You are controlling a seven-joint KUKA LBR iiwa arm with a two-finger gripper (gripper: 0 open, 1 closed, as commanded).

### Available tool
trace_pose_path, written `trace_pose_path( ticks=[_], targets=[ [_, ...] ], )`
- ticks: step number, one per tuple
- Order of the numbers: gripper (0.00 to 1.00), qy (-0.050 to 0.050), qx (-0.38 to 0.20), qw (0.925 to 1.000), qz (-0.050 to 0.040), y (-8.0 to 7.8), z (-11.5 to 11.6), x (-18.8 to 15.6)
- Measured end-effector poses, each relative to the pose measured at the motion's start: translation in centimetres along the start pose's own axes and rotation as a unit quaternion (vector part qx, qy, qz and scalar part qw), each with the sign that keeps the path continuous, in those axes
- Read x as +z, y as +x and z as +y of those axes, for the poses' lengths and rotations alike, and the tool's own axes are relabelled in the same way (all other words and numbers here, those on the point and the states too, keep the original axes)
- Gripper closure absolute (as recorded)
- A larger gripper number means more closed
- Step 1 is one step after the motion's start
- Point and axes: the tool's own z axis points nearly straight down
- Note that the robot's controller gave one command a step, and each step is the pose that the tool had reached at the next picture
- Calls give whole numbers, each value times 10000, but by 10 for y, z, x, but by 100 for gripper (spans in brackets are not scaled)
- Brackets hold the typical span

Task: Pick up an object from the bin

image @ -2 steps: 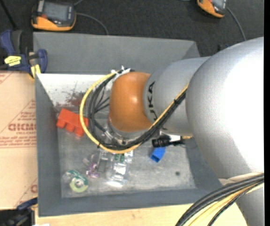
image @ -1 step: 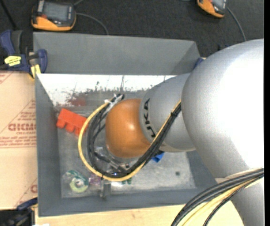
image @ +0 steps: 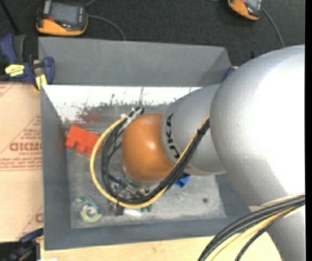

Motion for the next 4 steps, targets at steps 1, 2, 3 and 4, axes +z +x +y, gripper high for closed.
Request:
trace_pose_path(
  ticks=[1, 2, 3, 4],
  targets=[
    [0, -2, 10, 10000, 1, 0, 0, 0],
    [0, 7, 227, 9997, -27, 7, -38, -56],
    [0, 2, 487, 9988, 7, 11, -41, -16],
    [0, -1, 3826, 9239, -16, -22, -45, -31]
  ],
)
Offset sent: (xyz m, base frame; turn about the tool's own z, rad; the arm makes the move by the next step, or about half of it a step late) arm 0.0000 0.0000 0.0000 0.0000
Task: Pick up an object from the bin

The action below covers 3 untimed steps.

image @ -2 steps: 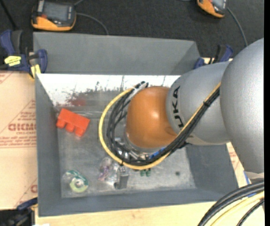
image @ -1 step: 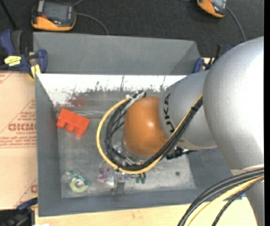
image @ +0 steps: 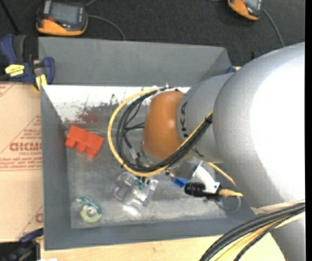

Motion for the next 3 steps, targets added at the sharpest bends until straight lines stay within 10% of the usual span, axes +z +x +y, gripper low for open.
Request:
trace_pose_path(
  ticks=[1, 2, 3],
  targets=[
    [0, 6, 336, 9994, 2, -19, 5, 35],
    [100, 5, 317, 9995, -7, -20, 5, 33],
    [100, -17, 314, 9995, -20, -31, -16, -118]
  ],
)
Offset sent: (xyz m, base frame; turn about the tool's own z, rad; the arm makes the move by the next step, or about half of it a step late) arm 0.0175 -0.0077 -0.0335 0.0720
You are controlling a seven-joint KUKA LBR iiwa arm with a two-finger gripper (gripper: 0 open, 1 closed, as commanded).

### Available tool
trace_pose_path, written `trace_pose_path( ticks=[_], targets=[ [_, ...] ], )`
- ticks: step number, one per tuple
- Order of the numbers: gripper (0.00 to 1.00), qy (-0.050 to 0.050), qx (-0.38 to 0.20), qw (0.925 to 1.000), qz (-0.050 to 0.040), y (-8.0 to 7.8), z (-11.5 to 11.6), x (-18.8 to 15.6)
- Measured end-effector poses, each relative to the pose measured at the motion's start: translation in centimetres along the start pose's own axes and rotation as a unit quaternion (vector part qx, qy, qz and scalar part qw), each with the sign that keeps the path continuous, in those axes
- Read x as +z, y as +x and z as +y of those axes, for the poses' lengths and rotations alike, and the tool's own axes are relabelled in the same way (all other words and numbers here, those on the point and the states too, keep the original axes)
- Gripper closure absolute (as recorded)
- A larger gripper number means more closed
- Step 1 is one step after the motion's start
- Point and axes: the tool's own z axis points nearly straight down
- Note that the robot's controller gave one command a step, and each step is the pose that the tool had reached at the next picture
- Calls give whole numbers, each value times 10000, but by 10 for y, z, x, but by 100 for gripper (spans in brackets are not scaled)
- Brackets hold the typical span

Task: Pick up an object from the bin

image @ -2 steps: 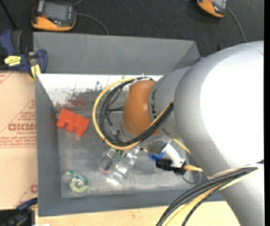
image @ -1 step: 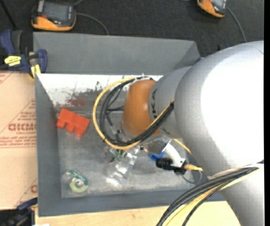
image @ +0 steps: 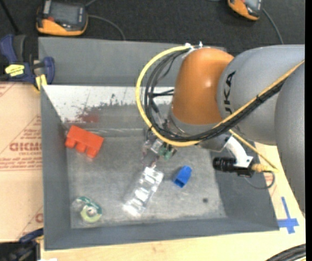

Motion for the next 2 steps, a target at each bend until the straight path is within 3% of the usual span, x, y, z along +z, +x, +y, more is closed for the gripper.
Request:
trace_pose_path(
  ticks=[1, 2],
  targets=[
    [100, 45, -1211, 9926, 26, -39, -19, 46],
    [100, 7, -1851, 9827, 12, 15, -1, -2]
  ],
)
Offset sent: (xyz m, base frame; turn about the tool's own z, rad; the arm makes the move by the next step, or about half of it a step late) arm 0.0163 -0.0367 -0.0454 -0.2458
